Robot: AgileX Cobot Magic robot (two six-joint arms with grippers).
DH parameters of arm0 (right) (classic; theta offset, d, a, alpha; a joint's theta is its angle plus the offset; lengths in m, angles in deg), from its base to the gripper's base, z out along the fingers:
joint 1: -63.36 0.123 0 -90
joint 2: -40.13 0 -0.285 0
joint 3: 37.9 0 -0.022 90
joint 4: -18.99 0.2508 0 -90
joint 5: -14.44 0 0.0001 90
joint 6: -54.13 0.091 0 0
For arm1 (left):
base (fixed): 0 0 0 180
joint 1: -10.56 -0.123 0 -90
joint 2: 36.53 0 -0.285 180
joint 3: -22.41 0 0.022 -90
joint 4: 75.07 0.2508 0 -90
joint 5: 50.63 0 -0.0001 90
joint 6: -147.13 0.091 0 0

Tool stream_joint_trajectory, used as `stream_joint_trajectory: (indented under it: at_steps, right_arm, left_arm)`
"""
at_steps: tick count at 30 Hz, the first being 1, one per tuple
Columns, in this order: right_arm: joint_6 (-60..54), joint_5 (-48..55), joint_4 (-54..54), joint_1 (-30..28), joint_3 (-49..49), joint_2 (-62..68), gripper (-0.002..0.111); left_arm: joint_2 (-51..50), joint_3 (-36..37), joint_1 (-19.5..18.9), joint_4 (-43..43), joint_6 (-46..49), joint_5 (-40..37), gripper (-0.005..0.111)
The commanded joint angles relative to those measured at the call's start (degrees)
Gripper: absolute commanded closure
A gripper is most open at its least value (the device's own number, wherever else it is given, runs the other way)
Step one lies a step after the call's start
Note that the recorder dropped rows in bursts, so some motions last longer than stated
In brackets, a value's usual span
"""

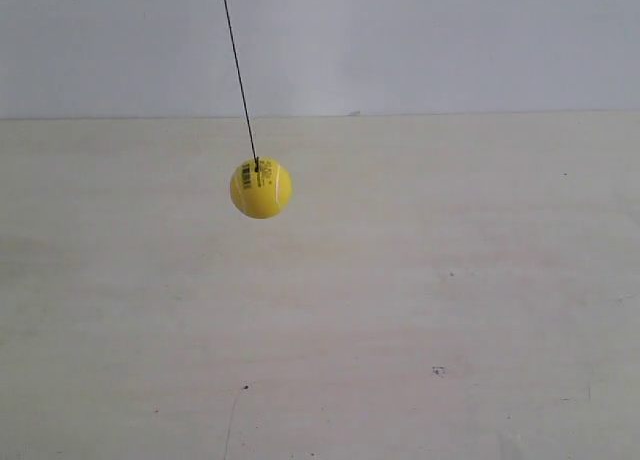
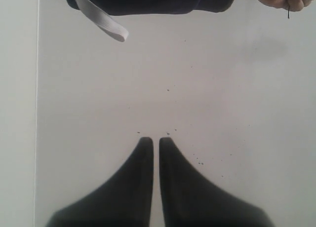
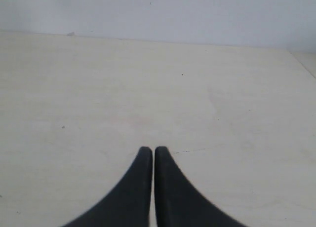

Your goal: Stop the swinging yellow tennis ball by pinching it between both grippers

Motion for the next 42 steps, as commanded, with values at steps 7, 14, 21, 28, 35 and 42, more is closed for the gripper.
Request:
stream_joint_trajectory:
  at_steps: [7,14,21,28,35,42]
  right_arm:
    - [-0.1,0.1,-0.2,-0.1,0.0,-0.3,0.108]
    - [-0.1,0.1,-0.2,-0.1,0.0,-0.3,0.108]
    - [0.0,0.1,-0.2,-0.1,0.0,-0.3,0.108]
    - [0.0,0.1,-0.2,-0.1,0.0,-0.3,0.108]
    - [0.0,0.5,-0.2,-0.1,0.0,-0.3,0.108]
    - [0.0,0.5,-0.2,-0.1,0.0,-0.3,0.108]
  left_arm:
    - [0.1,1.0,0.0,-0.7,0.1,-0.1,0.102]
    - [0.1,9.6,0.0,-11.9,20.5,2.8,0.102]
    - [0.1,25.8,-0.9,-18.7,28.7,24.8,0.102]
    - [0.1,38.0,-9.9,-29.6,28.7,29.7,0.102]
    - [0.1,42.1,-17.8,-32.8,28.7,23.7,0.102]
    - [0.1,46.6,-18.3,-32.8,28.7,22.0,0.102]
